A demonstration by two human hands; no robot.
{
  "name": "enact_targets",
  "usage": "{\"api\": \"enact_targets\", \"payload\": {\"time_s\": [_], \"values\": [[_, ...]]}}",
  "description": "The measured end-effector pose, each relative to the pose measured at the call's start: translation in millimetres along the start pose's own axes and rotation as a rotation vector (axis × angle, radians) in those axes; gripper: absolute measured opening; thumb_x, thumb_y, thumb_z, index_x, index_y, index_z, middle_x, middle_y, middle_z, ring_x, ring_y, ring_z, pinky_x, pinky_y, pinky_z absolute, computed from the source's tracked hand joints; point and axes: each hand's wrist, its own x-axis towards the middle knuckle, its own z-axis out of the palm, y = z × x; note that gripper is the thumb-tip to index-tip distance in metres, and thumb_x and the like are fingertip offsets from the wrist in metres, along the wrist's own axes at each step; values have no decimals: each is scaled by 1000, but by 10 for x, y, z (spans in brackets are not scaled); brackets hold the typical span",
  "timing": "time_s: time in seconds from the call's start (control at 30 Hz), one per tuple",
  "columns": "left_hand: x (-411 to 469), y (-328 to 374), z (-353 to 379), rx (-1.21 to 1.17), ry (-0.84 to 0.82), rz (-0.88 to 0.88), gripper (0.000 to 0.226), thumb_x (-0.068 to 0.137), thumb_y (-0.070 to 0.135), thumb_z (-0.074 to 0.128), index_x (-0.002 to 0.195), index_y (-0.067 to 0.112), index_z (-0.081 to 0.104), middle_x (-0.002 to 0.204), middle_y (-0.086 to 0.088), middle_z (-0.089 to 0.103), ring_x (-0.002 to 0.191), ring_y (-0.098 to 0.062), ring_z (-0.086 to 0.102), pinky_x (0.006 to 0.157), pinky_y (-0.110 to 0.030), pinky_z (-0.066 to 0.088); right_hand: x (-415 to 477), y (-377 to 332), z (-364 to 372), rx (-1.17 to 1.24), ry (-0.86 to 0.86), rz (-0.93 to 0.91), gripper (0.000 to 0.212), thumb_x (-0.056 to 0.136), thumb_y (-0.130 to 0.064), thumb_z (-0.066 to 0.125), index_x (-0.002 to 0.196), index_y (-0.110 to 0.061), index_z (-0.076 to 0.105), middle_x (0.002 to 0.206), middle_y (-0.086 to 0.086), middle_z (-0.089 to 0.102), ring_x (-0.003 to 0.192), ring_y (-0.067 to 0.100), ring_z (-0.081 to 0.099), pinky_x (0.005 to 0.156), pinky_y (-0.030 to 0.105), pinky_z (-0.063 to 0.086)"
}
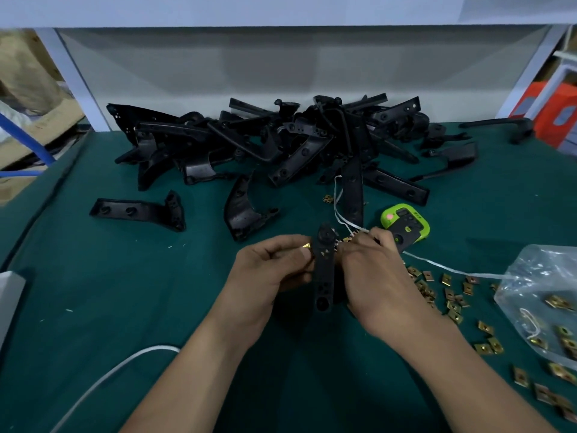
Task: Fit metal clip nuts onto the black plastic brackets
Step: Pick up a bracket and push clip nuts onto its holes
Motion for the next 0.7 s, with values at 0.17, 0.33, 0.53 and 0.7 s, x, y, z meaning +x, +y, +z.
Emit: {"api": "enact_targets", "payload": {"time_s": [0.17,0.33,0.53,0.7], "values": [[-5,2,-57,73,-24,-8,28,71,25,77,95,12,82,85,-9,77,71,-13,71,66,-22,57,-3,29,-30,2,-77,5,22,72,-11,59,83,-30,60,86,-15,57,99,12,50,97,29,14],[-5,1,-23,82,-5,-5,27,66,36,81,82,14,79,78,-7,74,66,-13,68,61,-21,55,-12,29,-70,-1,-102,-4,22,66,-11,66,77,-28,57,82,-11,54,96,16,52,98,31,16],[-8,3,-4,57,8,11,20,72,35,77,73,18,66,73,-4,73,61,-12,68,56,-20,54,-10,13,-106,-6,-118,-17,25,69,-11,61,86,-30,63,92,-12,60,100,15,51,96,31,17],[14,-19,-54,198,131,158,14,64,20,84,72,10,78,68,-13,72,54,-16,63,54,-21,54,-14,5,-117,9,-108,-12,25,71,-13,62,87,-33,61,93,-15,60,103,13,50,97,30,16]]}}
